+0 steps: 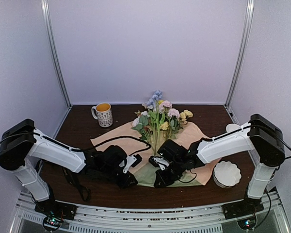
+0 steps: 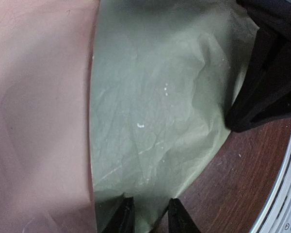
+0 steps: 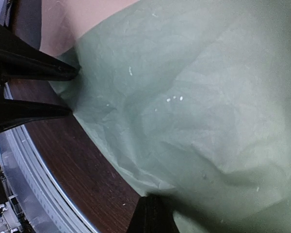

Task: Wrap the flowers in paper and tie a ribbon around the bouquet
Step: Press the fold line of the 1/4-folded wrapping paper, then pick up the one-fourth-folded wrapping paper from the center of the board, then pass from the left arm to the right, then fold the one-fourth-folded wrapping paper at the center of the board.

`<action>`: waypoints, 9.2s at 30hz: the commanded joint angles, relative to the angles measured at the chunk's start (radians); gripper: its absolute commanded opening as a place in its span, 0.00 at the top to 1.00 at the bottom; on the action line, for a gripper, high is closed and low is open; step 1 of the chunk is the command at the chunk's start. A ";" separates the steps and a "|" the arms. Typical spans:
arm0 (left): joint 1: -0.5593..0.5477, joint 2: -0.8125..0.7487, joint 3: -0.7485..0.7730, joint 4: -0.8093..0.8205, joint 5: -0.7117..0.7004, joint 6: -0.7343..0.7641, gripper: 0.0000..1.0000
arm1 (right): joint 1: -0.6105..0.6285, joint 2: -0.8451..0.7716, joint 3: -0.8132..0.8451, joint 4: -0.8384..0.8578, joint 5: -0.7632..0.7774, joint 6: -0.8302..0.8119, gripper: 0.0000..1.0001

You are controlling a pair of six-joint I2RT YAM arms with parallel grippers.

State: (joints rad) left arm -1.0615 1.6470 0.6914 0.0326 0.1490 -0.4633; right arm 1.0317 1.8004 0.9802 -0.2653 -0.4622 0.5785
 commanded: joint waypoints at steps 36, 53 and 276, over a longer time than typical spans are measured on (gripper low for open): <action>0.336 -0.262 -0.378 0.137 0.209 -0.407 0.24 | -0.011 0.227 0.241 -0.052 -0.035 -0.021 1.00; 0.489 -0.500 -0.370 -0.103 0.072 -0.354 0.24 | -0.016 0.236 0.242 -0.030 -0.050 -0.017 1.00; -0.109 0.558 0.918 -0.478 -0.119 0.535 0.66 | -0.634 0.031 0.329 -0.114 -0.053 -0.200 1.00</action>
State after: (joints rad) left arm -1.1538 2.1834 1.5940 -0.4427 -0.0235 0.0654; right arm 0.3943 1.8896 1.2846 -0.3603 -0.5602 0.3878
